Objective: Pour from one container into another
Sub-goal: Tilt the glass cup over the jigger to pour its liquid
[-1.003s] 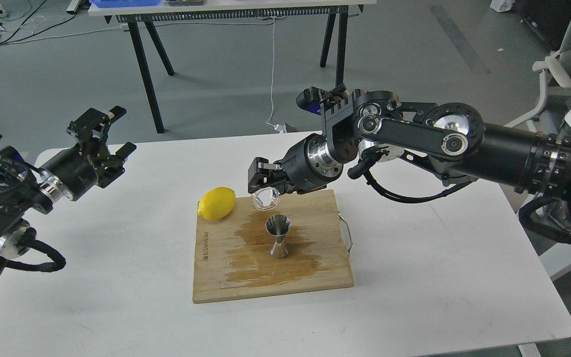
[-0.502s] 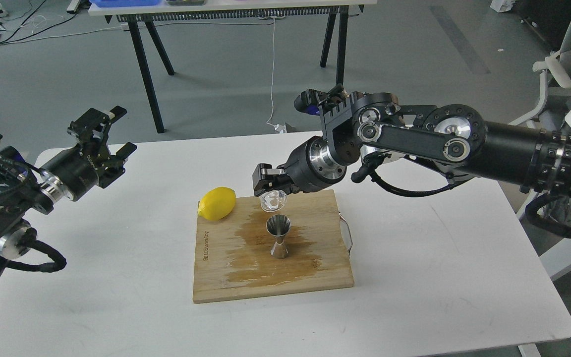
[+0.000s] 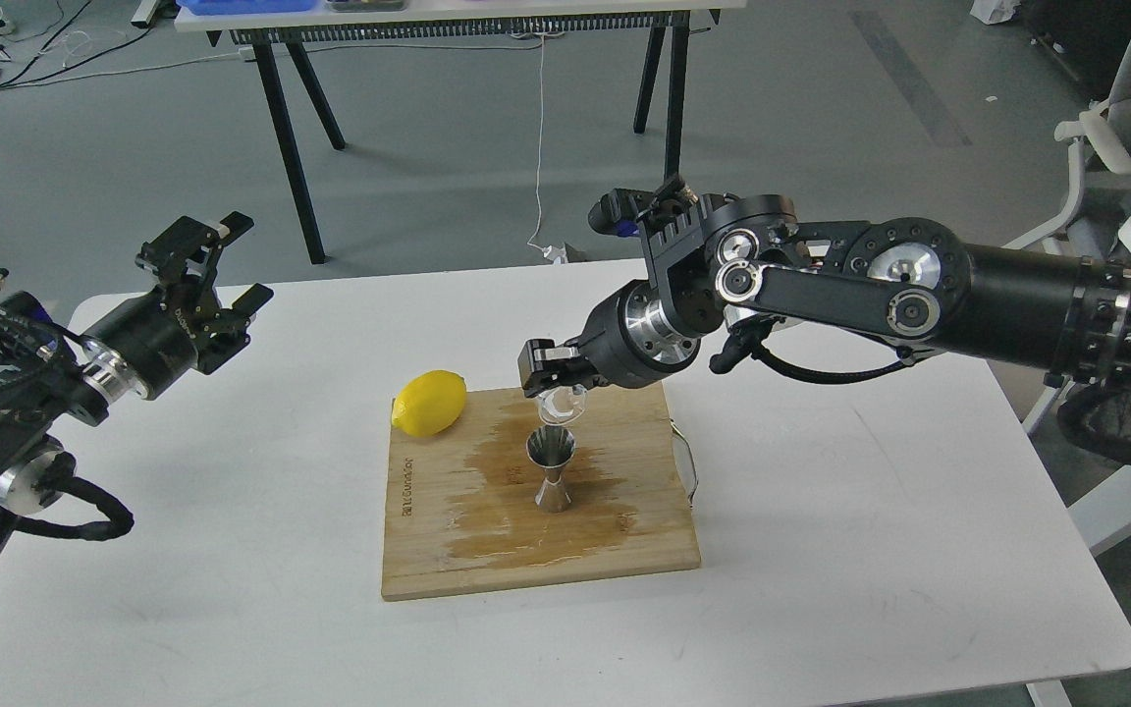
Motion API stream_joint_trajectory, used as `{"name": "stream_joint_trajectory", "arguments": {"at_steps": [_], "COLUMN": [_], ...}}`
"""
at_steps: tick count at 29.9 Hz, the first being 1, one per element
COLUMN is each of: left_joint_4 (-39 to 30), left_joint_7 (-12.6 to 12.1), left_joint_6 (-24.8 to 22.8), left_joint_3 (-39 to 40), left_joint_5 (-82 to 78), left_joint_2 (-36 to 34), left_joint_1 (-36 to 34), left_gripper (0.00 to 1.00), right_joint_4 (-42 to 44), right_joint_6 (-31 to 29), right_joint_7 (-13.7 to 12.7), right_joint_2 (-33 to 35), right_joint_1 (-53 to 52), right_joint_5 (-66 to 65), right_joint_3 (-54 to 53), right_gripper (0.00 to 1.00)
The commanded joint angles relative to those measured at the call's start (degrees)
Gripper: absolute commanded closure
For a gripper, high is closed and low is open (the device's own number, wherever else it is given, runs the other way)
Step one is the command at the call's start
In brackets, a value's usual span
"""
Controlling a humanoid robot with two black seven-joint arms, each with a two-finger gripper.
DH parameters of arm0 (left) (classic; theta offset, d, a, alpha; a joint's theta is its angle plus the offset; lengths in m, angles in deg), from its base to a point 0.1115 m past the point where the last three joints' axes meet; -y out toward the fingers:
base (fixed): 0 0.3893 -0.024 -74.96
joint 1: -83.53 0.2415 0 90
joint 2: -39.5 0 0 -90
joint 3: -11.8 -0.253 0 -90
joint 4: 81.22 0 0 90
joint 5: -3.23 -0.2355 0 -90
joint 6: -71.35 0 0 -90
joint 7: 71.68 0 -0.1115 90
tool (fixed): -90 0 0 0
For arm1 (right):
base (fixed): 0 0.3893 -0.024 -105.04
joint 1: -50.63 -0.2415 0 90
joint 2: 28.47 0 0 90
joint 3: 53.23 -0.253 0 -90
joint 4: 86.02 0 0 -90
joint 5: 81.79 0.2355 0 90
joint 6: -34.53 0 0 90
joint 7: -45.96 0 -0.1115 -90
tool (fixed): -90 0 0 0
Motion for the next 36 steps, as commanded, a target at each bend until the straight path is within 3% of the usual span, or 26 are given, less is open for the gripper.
{"name": "stream_joint_trajectory", "arguments": {"at_steps": [1, 36], "left_joint_4": [0.0, 0.53], "left_joint_7": [0.0, 0.0], "left_joint_6": [0.0, 0.0], "left_joint_3": [0.08, 0.09], "left_joint_5": [0.0, 0.79], "left_joint_2": [0.09, 0.09], "left_joint_1": [0.0, 0.0], "left_gripper": [0.01, 0.01], "right_joint_4": [-0.04, -2.33], "right_joint_6": [0.0, 0.0], "right_joint_7": [0.0, 0.0], "right_joint_2": [0.01, -0.7], "right_joint_1": [-0.09, -3.96], "right_joint_5": [-0.29, -5.83], "right_joint_3": [0.1, 2.12], "right_gripper": [0.77, 0.78]}}
